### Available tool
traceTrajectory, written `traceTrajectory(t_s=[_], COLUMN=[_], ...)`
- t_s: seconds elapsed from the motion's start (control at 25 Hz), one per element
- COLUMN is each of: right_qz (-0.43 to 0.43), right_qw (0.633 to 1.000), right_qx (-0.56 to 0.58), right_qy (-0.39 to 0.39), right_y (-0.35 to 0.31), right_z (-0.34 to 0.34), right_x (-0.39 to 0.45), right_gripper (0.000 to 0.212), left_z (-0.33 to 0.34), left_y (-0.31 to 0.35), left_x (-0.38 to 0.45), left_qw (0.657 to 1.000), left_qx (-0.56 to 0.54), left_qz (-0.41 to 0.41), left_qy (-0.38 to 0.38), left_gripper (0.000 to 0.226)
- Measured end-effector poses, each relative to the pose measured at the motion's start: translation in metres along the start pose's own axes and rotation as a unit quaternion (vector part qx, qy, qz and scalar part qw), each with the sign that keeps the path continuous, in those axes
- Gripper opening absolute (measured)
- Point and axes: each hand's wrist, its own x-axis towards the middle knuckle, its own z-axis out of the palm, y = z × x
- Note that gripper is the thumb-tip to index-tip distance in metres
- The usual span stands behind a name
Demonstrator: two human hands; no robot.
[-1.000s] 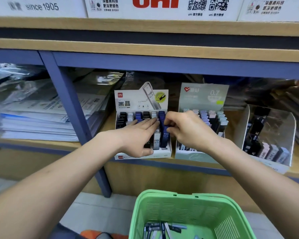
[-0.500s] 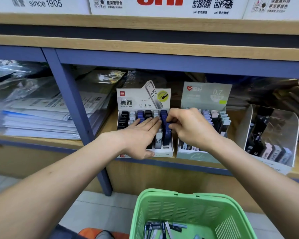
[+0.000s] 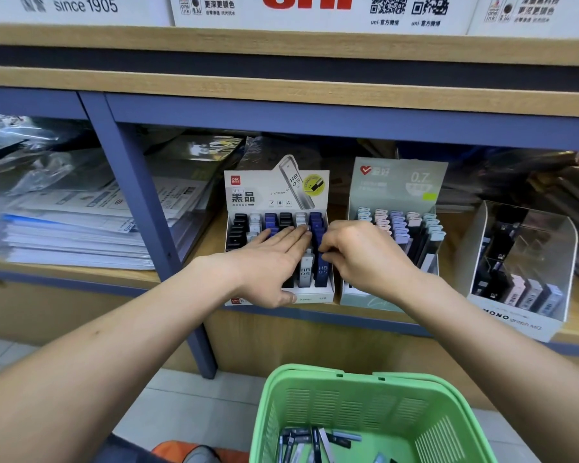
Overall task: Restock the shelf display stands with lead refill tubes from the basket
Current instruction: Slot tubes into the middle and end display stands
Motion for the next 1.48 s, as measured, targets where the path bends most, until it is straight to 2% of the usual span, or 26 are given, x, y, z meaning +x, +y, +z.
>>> traceTrajectory(t_s=[0.08,0.2,0.32,0.4,0.44,0.52,0.6,0.64,0.68,0.76,0.84,0.96,1.16,1.24,1.28,1.36,1.48], right_qz=[-0.021,-0.023,-0.006,0.008,0.015,0.034,0.064,0.085,0.113,0.175,0.233,0.306,0.366,0.382,0.389,0.397,0.417], right_qw=[0.998,0.996,0.998,0.998,0.999,0.999,0.994,0.986,0.972,0.935,0.907,0.87,0.82,0.789,0.77,0.741,0.714], right_qx=[-0.059,-0.085,-0.05,-0.016,-0.001,0.035,0.052,0.056,0.067,0.093,0.111,0.12,0.113,0.118,0.117,0.112,0.102], right_qy=[0.01,0.0,0.034,0.053,0.052,0.024,-0.068,-0.132,-0.196,-0.296,-0.334,-0.368,-0.426,-0.467,-0.491,-0.53,-0.553], right_y=[-0.002,-0.006,-0.006,-0.005,-0.004,-0.003,-0.004,-0.004,-0.003,0.005,0.017,0.031,0.041,0.04,0.038,0.035,0.032], right_z=[0.003,0.001,-0.009,-0.017,-0.019,-0.016,-0.001,0.011,0.025,0.058,0.088,0.136,0.204,0.223,0.232,0.248,0.272], right_x=[-0.001,-0.002,-0.009,-0.022,-0.031,-0.056,-0.088,-0.104,-0.119,-0.146,-0.169,-0.211,-0.265,-0.281,-0.288,-0.303,-0.317], right_gripper=[0.014,0.019,0.024,0.024,0.024,0.025,0.027,0.028,0.03,0.033,0.034,0.034,0.027,0.018,0.018,0.032,0.045], left_z=[0.001,-0.002,-0.007,-0.009,-0.01,-0.009,0.003,0.013,0.024,0.051,0.083,0.142,0.24,0.276,0.292,0.316,0.345], left_y=[0.0,0.0,0.003,0.008,0.012,0.03,0.056,0.071,0.087,0.111,0.128,0.156,0.182,0.197,0.206,0.222,0.236], left_x=[0.0,0.0,-0.005,-0.01,-0.013,-0.019,-0.021,-0.022,-0.022,-0.015,-0.001,0.017,0.029,0.025,0.021,0.013,0.005], left_qw=[1.0,1.0,0.999,0.997,0.992,0.968,0.935,0.933,0.944,0.976,0.989,0.983,0.957,0.935,0.919,0.882,0.842], left_qx=[0.006,0.0,-0.005,-0.013,-0.019,-0.008,0.006,0.003,-0.001,0.008,-0.006,-0.052,-0.157,-0.197,-0.22,-0.254,-0.272], left_qz=[-0.002,-0.006,-0.008,-0.006,0.003,0.054,0.118,0.144,0.164,0.172,0.148,0.092,-0.03,-0.056,-0.073,-0.123,-0.177], left_qy=[-0.003,-0.004,0.031,0.082,0.126,0.247,0.334,0.33,0.286,0.132,-0.011,-0.151,-0.24,-0.291,-0.32,-0.378,-0.431], left_gripper=[0.105,0.103,0.098,0.091,0.083,0.046,0.013,0.007,0.006,0.008,0.013,0.021,0.024,0.031,0.028,0.026,0.039])
